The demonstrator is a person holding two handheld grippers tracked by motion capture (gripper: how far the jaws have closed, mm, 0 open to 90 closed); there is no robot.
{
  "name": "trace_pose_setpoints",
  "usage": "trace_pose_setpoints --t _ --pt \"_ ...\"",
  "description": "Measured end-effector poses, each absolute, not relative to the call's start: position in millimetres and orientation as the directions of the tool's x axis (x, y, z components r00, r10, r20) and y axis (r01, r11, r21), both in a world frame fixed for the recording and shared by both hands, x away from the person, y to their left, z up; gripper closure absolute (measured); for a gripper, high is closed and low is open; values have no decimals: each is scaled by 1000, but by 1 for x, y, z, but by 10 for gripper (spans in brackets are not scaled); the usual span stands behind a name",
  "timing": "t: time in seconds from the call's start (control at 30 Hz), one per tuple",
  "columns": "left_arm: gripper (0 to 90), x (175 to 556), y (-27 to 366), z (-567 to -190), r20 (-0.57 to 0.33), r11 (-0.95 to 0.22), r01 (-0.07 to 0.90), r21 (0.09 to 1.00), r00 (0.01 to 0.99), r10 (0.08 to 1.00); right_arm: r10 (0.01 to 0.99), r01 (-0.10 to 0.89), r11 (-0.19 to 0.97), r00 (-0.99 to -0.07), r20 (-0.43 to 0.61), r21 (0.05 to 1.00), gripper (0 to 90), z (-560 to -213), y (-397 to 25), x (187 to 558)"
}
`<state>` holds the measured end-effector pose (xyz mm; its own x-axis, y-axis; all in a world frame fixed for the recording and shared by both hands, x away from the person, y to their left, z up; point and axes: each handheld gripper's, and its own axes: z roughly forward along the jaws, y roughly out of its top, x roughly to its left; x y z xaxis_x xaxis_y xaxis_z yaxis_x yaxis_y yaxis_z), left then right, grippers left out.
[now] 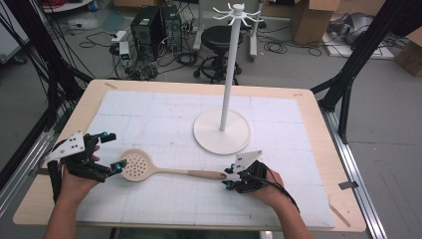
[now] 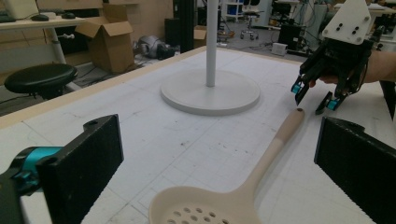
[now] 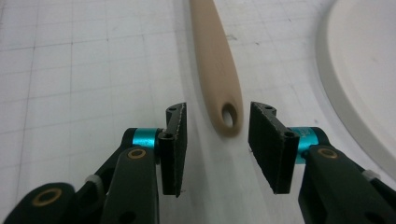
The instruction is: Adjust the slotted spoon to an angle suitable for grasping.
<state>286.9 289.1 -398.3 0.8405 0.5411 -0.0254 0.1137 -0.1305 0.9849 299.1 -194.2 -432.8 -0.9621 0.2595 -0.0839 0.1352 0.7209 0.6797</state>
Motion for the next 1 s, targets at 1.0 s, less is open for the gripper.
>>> trace_pose_setpoints --t 1.0 --pt "18 269 312 -387 -15 -109 93 990 824 566 368 142 620 -921 -127 772 403 -422 -143 310"
